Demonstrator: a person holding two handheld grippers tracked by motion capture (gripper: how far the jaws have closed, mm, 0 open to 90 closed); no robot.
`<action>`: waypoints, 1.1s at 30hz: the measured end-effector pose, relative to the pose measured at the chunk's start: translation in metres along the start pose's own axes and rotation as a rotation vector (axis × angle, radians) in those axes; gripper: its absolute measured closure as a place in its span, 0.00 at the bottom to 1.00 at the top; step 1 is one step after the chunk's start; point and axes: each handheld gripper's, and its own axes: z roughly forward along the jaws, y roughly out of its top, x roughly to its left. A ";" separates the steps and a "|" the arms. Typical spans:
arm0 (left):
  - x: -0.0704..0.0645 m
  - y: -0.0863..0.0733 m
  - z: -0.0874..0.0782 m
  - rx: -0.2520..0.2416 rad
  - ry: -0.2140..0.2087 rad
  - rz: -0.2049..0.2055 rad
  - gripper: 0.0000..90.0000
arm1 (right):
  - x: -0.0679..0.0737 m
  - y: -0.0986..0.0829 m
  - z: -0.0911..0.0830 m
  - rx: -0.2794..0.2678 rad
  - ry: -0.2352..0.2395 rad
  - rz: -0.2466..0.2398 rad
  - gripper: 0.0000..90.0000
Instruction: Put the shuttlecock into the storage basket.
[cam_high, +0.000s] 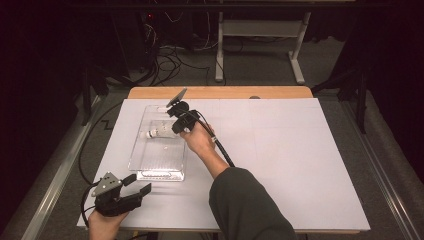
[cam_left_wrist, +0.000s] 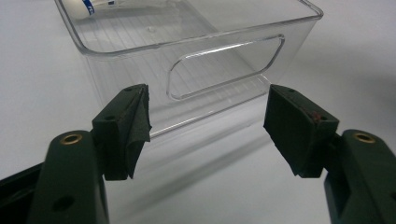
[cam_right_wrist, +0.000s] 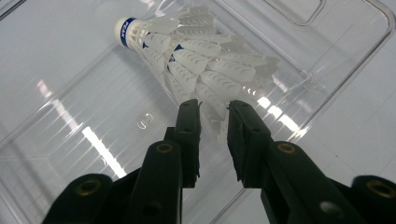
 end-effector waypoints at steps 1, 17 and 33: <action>0.000 0.000 0.000 0.000 0.000 0.000 0.36 | -0.001 0.000 -0.001 -0.011 0.001 -0.007 0.81; 0.000 0.000 0.001 0.006 0.004 -0.001 0.36 | -0.005 -0.010 -0.016 -0.094 0.036 -0.006 0.70; 0.001 -0.001 0.002 0.009 0.010 -0.006 0.36 | -0.013 -0.022 -0.032 -0.153 0.054 0.007 0.66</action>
